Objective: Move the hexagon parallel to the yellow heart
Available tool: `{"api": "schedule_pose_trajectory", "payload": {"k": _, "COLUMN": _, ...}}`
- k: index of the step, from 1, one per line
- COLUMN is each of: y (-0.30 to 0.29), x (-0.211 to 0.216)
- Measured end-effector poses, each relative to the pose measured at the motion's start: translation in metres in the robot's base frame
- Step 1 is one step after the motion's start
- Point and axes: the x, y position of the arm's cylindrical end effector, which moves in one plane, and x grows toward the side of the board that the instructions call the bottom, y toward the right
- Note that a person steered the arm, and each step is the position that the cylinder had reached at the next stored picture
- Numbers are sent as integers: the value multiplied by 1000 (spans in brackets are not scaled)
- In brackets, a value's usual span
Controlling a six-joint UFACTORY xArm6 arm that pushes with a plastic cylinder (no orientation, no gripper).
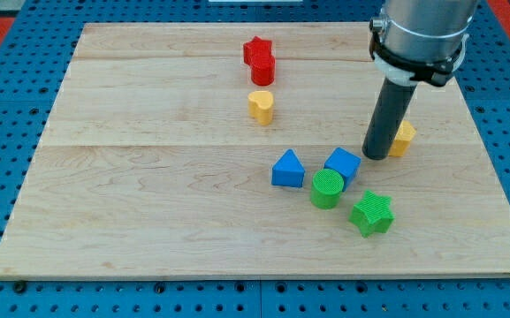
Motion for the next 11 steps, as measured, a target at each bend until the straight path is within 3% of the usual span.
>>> {"api": "schedule_pose_trajectory", "payload": {"k": 1, "y": 3, "x": 24}}
{"api": "schedule_pose_trajectory", "payload": {"k": 3, "y": 19, "x": -40}}
{"api": "schedule_pose_trajectory", "payload": {"k": 4, "y": 27, "x": -39}}
{"api": "schedule_pose_trajectory", "payload": {"k": 5, "y": 28, "x": -2}}
{"api": "schedule_pose_trajectory", "payload": {"k": 6, "y": 45, "x": -7}}
{"api": "schedule_pose_trajectory", "payload": {"k": 7, "y": 45, "x": -56}}
{"api": "schedule_pose_trajectory", "payload": {"k": 8, "y": 50, "x": -79}}
{"api": "schedule_pose_trajectory", "payload": {"k": 9, "y": 68, "x": -51}}
{"api": "schedule_pose_trajectory", "payload": {"k": 10, "y": 97, "x": -62}}
{"api": "schedule_pose_trajectory", "payload": {"k": 11, "y": 142, "x": -117}}
